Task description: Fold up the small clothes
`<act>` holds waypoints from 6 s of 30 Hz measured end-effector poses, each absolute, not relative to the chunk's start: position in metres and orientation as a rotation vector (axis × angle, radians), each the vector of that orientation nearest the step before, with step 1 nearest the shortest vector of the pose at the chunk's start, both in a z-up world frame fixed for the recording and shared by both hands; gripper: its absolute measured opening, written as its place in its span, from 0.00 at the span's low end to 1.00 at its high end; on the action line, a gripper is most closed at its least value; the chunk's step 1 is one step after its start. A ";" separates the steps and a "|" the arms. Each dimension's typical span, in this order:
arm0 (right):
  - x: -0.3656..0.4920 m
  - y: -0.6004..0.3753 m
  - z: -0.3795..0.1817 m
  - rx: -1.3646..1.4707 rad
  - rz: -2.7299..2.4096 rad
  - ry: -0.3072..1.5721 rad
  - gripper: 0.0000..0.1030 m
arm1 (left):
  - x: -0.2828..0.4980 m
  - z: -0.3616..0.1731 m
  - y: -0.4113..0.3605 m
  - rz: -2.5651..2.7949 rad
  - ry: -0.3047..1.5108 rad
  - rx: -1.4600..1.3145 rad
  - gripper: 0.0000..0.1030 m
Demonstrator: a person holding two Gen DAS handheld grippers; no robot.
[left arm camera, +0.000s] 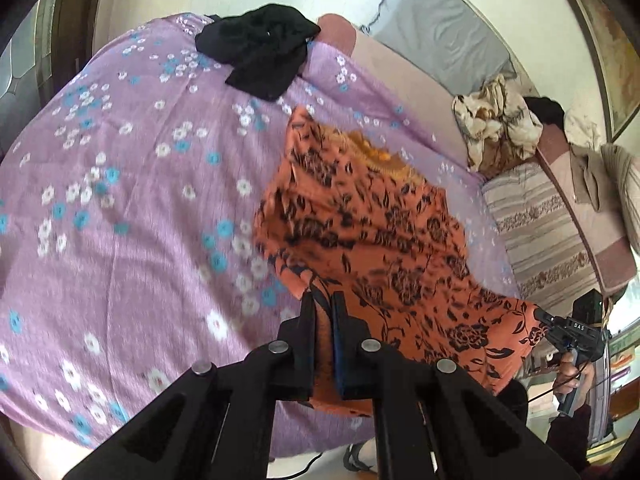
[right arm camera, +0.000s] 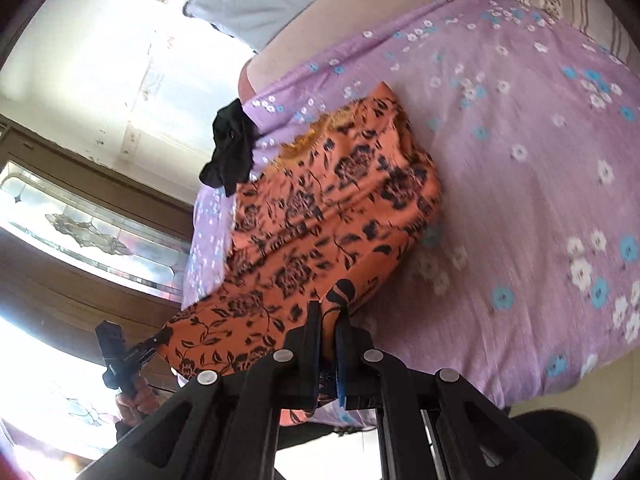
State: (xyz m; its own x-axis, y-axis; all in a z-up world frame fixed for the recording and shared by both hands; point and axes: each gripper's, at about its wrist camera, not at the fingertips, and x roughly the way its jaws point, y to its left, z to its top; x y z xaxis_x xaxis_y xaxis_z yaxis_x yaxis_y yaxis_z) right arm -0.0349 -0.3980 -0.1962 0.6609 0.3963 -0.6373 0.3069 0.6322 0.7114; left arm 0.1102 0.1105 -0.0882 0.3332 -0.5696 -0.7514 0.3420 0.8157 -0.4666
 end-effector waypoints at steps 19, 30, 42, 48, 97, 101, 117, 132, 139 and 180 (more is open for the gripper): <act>0.072 -0.455 -0.235 0.834 -0.063 0.984 0.06 | 0.149 -0.123 0.096 -0.451 1.187 -0.107 0.23; 0.013 -0.441 -0.272 0.914 -0.057 1.010 0.06 | 0.052 -0.193 0.063 -0.341 1.313 -0.206 0.66; 0.004 -0.434 -0.263 0.907 -0.065 1.009 0.06 | 0.031 -0.183 0.038 -0.374 1.194 -0.111 0.06; -0.002 -0.437 -0.274 0.934 -0.094 1.027 0.06 | 0.037 -0.205 0.046 -0.410 1.264 -0.221 0.32; 0.226 -0.566 -0.303 1.170 0.027 0.705 0.43 | 0.352 -0.168 0.042 -0.380 1.116 -0.635 0.54; 0.186 -0.552 -0.239 1.086 -0.053 0.555 0.84 | 0.294 -0.116 0.048 -0.292 0.977 -0.513 0.61; 0.262 -0.298 -0.267 0.443 0.077 1.094 0.37 | 0.234 -0.173 -0.018 -0.231 1.065 -0.178 0.69; 0.393 -0.315 -0.256 0.590 -0.120 0.873 0.37 | 0.254 -0.180 -0.006 -0.287 1.132 -0.246 0.69; 0.317 -0.219 -0.279 0.320 0.170 1.124 0.37 | 0.246 -0.178 0.001 -0.274 1.122 -0.251 0.69; 0.419 -0.175 -0.271 0.248 0.093 1.028 0.39 | 0.264 -0.200 0.022 -0.070 1.176 -0.218 0.70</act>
